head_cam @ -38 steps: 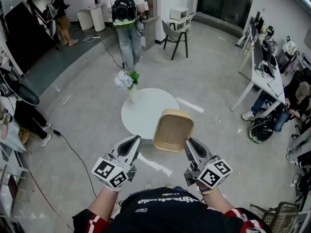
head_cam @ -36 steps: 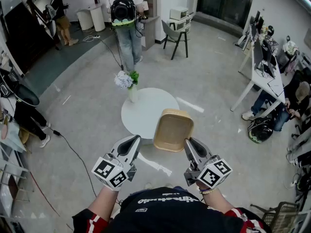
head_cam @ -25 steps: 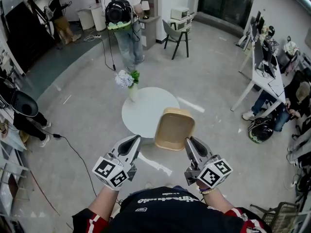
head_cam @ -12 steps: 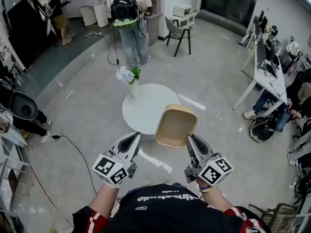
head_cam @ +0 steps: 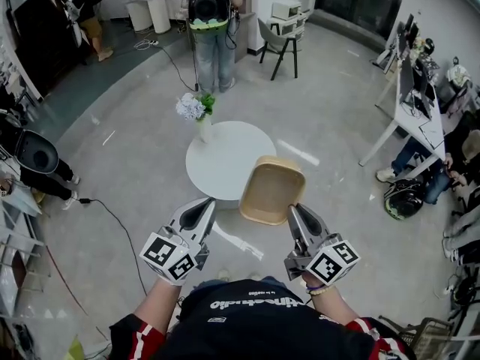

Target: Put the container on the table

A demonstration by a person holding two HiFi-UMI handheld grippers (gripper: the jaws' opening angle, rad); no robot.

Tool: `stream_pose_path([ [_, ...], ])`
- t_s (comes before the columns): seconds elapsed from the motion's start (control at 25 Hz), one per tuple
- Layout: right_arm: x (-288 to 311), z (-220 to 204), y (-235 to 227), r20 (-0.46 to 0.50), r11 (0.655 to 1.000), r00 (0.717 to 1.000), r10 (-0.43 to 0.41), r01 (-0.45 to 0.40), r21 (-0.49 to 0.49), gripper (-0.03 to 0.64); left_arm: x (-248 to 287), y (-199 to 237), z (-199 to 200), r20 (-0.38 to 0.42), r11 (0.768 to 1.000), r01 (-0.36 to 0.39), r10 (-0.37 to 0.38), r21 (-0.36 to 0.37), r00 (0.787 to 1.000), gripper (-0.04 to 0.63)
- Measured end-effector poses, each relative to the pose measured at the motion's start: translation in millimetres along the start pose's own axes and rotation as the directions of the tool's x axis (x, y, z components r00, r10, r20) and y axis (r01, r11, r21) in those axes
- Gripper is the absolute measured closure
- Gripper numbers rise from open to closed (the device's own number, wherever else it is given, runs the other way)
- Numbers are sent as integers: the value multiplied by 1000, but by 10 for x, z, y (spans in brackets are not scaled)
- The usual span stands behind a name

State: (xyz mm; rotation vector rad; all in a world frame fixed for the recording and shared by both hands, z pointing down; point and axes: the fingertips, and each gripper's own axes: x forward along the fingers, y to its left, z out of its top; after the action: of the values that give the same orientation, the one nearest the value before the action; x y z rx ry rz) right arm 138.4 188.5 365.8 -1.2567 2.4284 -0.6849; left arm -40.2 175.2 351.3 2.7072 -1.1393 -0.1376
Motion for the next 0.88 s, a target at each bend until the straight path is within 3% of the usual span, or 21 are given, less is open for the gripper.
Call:
stream_pose_path([
  [0.52, -120, -50, -333, -18, 999, 1000, 7, -7, 46, 563, 159, -146, -155, -25, 999, -31, 31, 18, 999, 572],
  [0.88, 402, -123, -545, -55, 999, 998, -18, 21, 45, 563, 443, 391, -188, -23, 1000, -16, 16, -12, 1000, 572],
])
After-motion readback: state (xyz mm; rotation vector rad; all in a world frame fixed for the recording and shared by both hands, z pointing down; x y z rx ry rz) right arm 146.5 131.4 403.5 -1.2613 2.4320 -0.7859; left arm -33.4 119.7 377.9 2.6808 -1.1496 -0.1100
